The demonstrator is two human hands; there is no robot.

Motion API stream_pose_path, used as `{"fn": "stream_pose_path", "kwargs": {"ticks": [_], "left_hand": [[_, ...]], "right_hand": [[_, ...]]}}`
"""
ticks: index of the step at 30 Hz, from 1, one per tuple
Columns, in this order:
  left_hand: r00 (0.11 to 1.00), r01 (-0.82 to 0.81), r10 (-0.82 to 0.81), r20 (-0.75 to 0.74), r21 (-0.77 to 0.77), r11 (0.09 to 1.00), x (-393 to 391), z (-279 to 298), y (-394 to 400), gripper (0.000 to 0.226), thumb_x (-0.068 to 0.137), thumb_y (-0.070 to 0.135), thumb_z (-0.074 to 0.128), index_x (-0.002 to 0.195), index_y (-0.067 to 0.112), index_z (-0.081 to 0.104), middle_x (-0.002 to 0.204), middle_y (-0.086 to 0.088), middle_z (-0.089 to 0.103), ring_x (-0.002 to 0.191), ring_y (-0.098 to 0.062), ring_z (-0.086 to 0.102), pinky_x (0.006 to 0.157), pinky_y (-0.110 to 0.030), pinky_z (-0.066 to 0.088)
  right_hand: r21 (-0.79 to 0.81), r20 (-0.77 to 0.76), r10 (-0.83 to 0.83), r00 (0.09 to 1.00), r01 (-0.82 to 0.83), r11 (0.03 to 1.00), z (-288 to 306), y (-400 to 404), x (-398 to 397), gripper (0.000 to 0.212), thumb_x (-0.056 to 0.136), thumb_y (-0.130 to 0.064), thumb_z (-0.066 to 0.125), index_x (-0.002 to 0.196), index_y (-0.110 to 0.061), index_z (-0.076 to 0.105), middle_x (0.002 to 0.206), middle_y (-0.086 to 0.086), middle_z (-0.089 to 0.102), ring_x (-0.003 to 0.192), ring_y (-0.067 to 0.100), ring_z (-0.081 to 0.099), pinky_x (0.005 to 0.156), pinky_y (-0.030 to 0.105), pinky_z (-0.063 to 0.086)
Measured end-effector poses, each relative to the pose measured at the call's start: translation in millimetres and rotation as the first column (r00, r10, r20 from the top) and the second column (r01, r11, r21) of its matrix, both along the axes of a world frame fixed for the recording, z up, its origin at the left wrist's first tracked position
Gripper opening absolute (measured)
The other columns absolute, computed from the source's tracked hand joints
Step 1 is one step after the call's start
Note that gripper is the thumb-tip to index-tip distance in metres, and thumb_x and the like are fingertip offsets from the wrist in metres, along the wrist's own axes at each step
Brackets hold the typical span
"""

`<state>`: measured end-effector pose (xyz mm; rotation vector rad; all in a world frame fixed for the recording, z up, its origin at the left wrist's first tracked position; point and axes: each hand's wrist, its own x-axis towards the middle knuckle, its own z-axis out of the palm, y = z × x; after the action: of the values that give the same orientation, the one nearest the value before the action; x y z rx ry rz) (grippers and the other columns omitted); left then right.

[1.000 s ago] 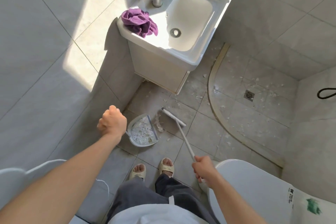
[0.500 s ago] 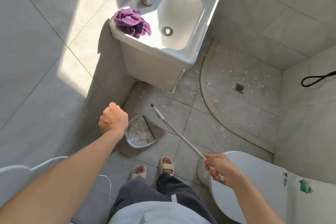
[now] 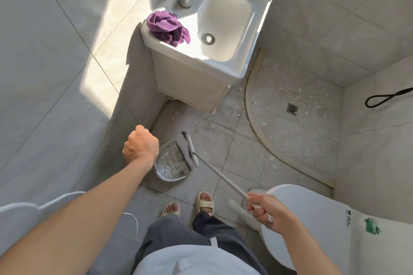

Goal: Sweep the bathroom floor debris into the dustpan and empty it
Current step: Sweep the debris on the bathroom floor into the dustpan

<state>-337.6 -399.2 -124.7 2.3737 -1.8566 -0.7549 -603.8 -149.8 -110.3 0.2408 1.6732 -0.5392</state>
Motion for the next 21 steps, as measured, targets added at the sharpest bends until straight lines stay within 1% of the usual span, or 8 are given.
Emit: {"fn": "stream_pose_path", "kwargs": {"ticks": [2, 4, 8, 12, 14, 17, 19, 21], "left_hand": [[1.0, 0.001, -0.001, -0.012, -0.006, 1.0, 4.6, -0.4, 2.5, 0.028, 0.101, 0.022, 0.035, 0.108, 0.003, 0.054, 0.112, -0.025, 0.062, 0.1, -0.047, 0.058, 0.08, -0.045, 0.045], [1.0, 0.006, -0.006, -0.019, -0.008, 1.0, 9.1, 0.5, 5.1, 0.028, 0.101, 0.022, 0.035, 0.107, 0.003, 0.054, 0.112, -0.025, 0.062, 0.1, -0.047, 0.058, 0.08, -0.044, 0.044], [0.999, 0.031, -0.031, -0.023, 0.017, 0.999, 20.4, 4.1, 7.5, 0.027, 0.101, 0.021, 0.035, 0.107, 0.003, 0.053, 0.114, -0.024, 0.061, 0.101, -0.046, 0.057, 0.08, -0.043, 0.043], [0.997, 0.078, -0.078, 0.002, 0.015, 0.997, 38.2, 8.6, 13.7, 0.024, 0.1, 0.019, 0.036, 0.105, 0.004, 0.054, 0.115, -0.023, 0.061, 0.102, -0.045, 0.058, 0.08, -0.042, 0.042], [0.992, 0.127, -0.127, 0.009, -0.009, 0.992, 45.3, 9.7, 19.6, 0.023, 0.1, 0.019, 0.036, 0.101, 0.004, 0.054, 0.113, -0.023, 0.062, 0.1, -0.045, 0.059, 0.078, -0.042, 0.042], [0.981, 0.193, -0.193, 0.01, -0.03, 0.981, 56.1, 8.6, 30.2, 0.021, 0.1, 0.02, 0.036, 0.094, 0.006, 0.051, 0.109, -0.023, 0.063, 0.096, -0.045, 0.059, 0.072, -0.04, 0.038], [0.98, 0.2, -0.2, 0.015, -0.031, 0.979, 63.4, 4.6, 37.2, 0.021, 0.101, 0.02, 0.037, 0.094, 0.005, 0.051, 0.109, -0.023, 0.063, 0.095, -0.045, 0.059, 0.072, -0.04, 0.039], [0.983, 0.181, -0.181, 0.011, -0.038, 0.983, 71.2, -0.3, 43.4, 0.023, 0.1, 0.019, 0.037, 0.095, 0.003, 0.052, 0.108, -0.025, 0.063, 0.095, -0.046, 0.059, 0.074, -0.041, 0.042]], "right_hand": [[-0.036, -0.038, 0.017, 0.999, -0.019, 0.999, 8.1, 10.5, -6.0, 0.025, 0.097, -0.004, 0.045, 0.115, -0.01, 0.062, 0.071, 0.01, 0.05, 0.042, 0.008, 0.033, 0.033, 0.016, 0.024], [-0.04, -0.076, -0.007, 0.997, 0.004, 0.999, 8.9, 17.0, -8.6, 0.027, 0.097, -0.002, 0.045, 0.117, -0.012, 0.061, 0.074, 0.011, 0.048, 0.042, 0.009, 0.033, 0.032, 0.017, 0.025], [-0.04, -0.152, -0.066, 0.986, 0.06, 0.997, 3.3, 21.0, -6.1, 0.021, 0.097, -0.003, 0.047, 0.114, -0.01, 0.058, 0.072, 0.011, 0.048, 0.04, 0.008, 0.034, 0.031, 0.016, 0.027], [0.035, -0.212, -0.016, 0.977, 0.024, 0.999, -14.1, 16.0, 12.5, 0.015, 0.096, -0.005, 0.052, 0.107, -0.004, 0.061, 0.067, 0.01, 0.051, 0.037, 0.007, 0.038, 0.032, 0.015, 0.032], [0.088, -0.206, 0.022, 0.978, -0.004, 0.996, -23.5, 15.8, 28.2, 0.017, 0.095, -0.007, 0.053, 0.106, 0.002, 0.062, 0.064, 0.008, 0.051, 0.037, 0.008, 0.04, 0.033, 0.015, 0.034], [0.129, -0.169, 0.049, 0.984, -0.027, 0.991, -32.7, 18.3, 64.9, 0.016, 0.096, -0.008, 0.054, 0.102, 0.006, 0.059, 0.064, 0.008, 0.051, 0.04, 0.008, 0.041, 0.035, 0.016, 0.035], [0.116, -0.126, 0.047, 0.991, -0.032, 0.993, -34.0, 18.2, 90.8, 0.015, 0.096, -0.005, 0.052, 0.101, 0.006, 0.059, 0.063, 0.008, 0.051, 0.041, 0.008, 0.04, 0.036, 0.016, 0.035], [0.085, -0.05, 0.004, 0.999, 0.0, 0.996, -28.1, 17.3, 108.2, 0.013, 0.096, -0.002, 0.049, 0.098, 0.006, 0.059, 0.06, 0.007, 0.048, 0.039, 0.007, 0.037, 0.034, 0.014, 0.033]]}}
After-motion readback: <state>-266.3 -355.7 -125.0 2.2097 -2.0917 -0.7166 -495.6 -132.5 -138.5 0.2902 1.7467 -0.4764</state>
